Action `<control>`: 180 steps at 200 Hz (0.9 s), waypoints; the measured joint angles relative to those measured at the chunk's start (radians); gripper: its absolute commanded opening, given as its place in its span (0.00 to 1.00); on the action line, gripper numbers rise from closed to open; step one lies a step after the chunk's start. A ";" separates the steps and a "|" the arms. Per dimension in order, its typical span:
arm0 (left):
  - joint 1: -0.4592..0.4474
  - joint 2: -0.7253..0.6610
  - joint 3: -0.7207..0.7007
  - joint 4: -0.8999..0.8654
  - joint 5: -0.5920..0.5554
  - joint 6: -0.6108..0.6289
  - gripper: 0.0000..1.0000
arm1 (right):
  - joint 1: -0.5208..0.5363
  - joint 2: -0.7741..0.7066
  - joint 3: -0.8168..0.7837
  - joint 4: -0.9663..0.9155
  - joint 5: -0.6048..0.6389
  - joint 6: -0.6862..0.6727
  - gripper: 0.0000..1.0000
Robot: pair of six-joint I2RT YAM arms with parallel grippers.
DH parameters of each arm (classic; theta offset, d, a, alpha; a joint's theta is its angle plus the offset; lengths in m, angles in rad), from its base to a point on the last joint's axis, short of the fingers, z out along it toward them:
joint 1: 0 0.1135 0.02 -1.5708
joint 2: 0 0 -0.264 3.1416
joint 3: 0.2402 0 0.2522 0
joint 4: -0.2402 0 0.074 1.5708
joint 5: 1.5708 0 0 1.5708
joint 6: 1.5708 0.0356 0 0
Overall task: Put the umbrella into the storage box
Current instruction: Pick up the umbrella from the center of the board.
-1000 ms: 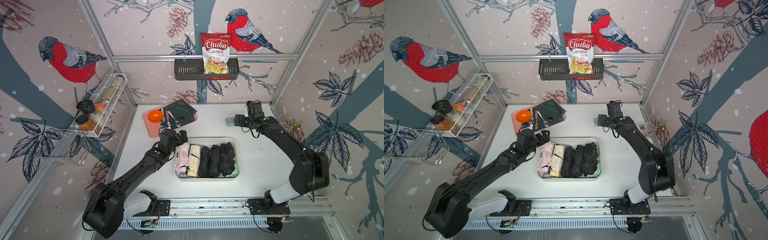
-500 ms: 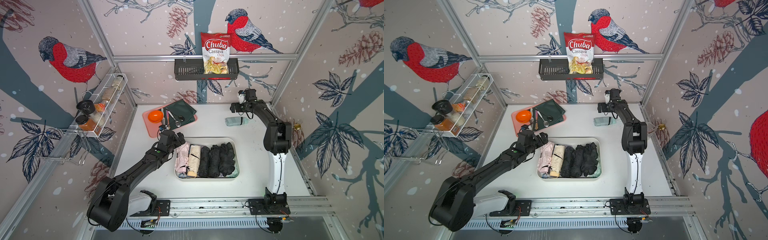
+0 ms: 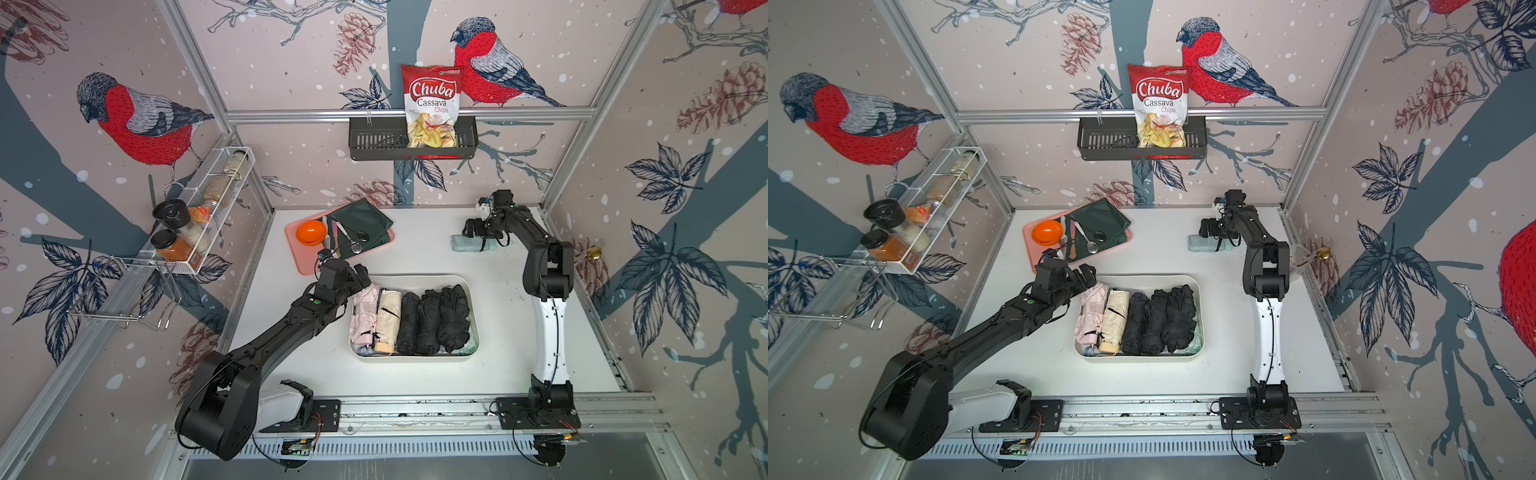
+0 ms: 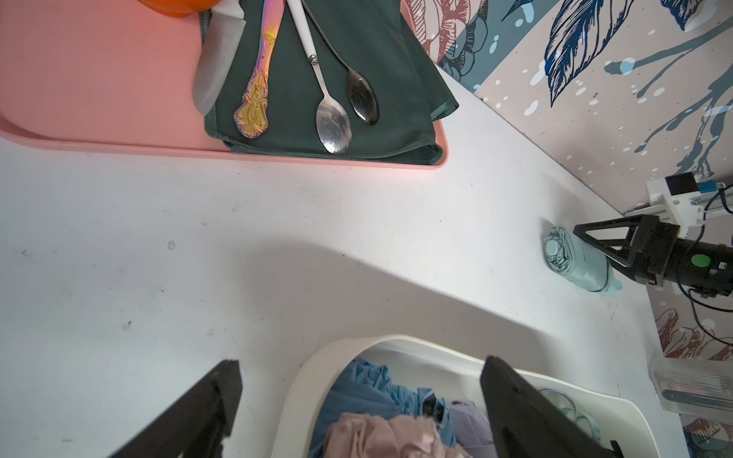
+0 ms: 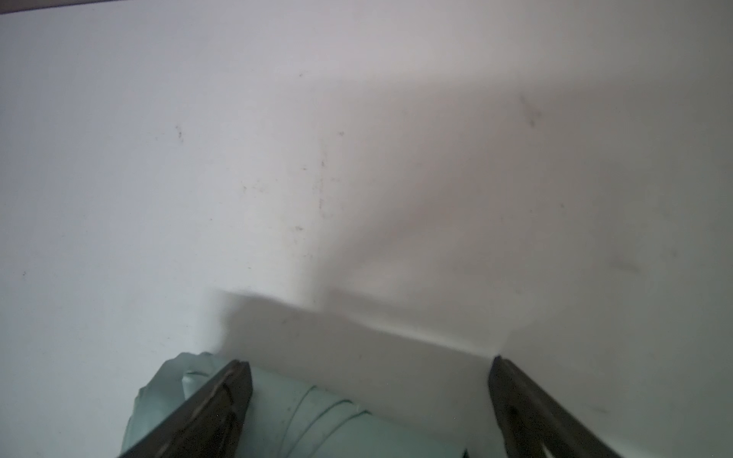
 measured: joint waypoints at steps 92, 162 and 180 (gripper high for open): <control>0.011 0.037 0.027 -0.001 0.003 0.018 0.98 | -0.011 -0.411 -0.623 0.135 -0.013 0.116 0.94; 0.019 0.060 0.034 0.000 0.028 0.026 0.97 | 0.021 -0.634 -0.890 0.212 -0.001 0.180 0.97; 0.021 0.061 0.037 0.000 0.029 0.026 0.98 | 0.018 -0.637 -0.856 0.218 0.026 0.167 0.97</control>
